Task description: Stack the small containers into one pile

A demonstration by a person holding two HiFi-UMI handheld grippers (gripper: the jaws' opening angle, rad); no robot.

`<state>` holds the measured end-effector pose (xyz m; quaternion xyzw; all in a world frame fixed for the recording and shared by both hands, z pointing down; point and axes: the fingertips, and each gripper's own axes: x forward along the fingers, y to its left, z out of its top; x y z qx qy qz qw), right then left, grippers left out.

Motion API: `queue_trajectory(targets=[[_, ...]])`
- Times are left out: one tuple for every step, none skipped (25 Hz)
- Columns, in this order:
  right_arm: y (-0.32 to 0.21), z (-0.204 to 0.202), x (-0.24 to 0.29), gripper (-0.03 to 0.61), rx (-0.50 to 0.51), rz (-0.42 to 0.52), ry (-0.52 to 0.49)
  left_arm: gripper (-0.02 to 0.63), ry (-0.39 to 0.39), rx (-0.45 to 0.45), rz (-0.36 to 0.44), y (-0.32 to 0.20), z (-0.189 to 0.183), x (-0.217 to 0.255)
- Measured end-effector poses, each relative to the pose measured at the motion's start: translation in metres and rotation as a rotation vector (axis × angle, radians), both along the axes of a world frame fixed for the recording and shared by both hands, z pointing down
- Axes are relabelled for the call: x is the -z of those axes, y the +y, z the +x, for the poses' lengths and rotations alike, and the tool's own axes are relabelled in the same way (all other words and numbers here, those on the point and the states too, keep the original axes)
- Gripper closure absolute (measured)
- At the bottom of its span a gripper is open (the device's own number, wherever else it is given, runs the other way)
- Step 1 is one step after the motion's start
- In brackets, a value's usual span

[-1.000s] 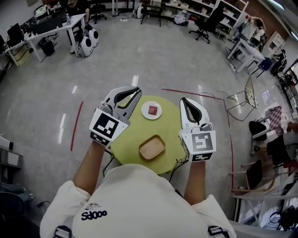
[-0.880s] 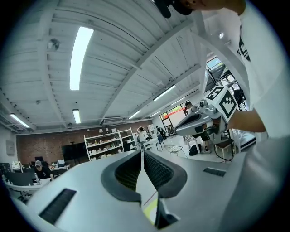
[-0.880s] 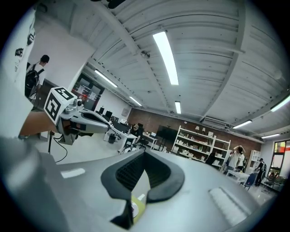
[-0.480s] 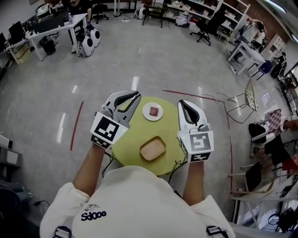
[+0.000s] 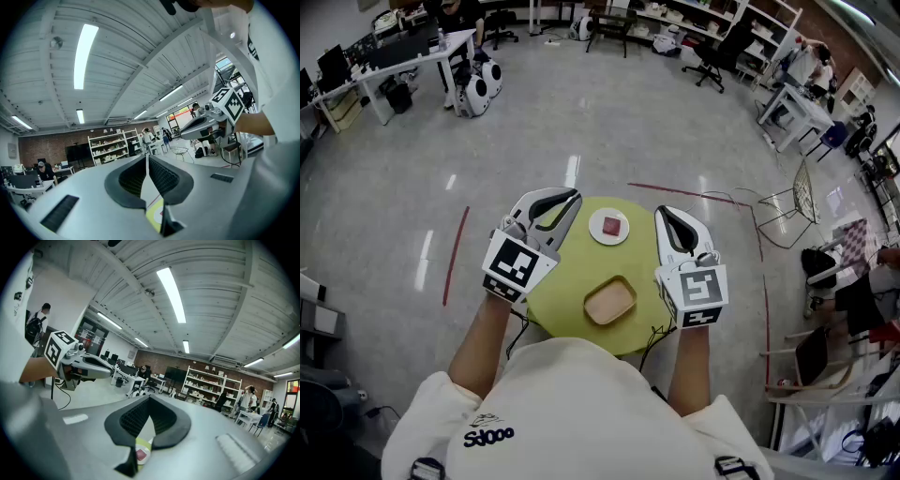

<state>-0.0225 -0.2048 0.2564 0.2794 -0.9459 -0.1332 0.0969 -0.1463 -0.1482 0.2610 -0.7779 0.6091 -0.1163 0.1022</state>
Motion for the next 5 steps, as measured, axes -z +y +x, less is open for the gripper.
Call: queue_trajectory(targets=[[0.0004,0.0001,-0.0004,0.569,0.000,-0.001,0.001,0.591,0.001,0.000,-0.001,0.0005,0.0000,-0.0006],[0.0007,-0.0002,-0.0004,0.569,0.000,-0.001,0.001,0.591,0.001,0.001,-0.001,0.0009,-0.0005,-0.0011],[0.0009,-0.0007,-0.0001,0.569,0.001,-0.001,0.001,0.591,0.001,0.002,-0.002,0.0011,-0.0012,-0.0015],[0.0010,-0.0014,0.0001,0.569,0.001,-0.001,0.000,0.591,0.001,0.002,-0.004,0.0011,-0.0021,-0.0018],[0.0011,-0.0021,0.0004,0.569,0.002,-0.001,-0.001,0.591,0.001,0.003,-0.005,0.0012,-0.0030,-0.0022]])
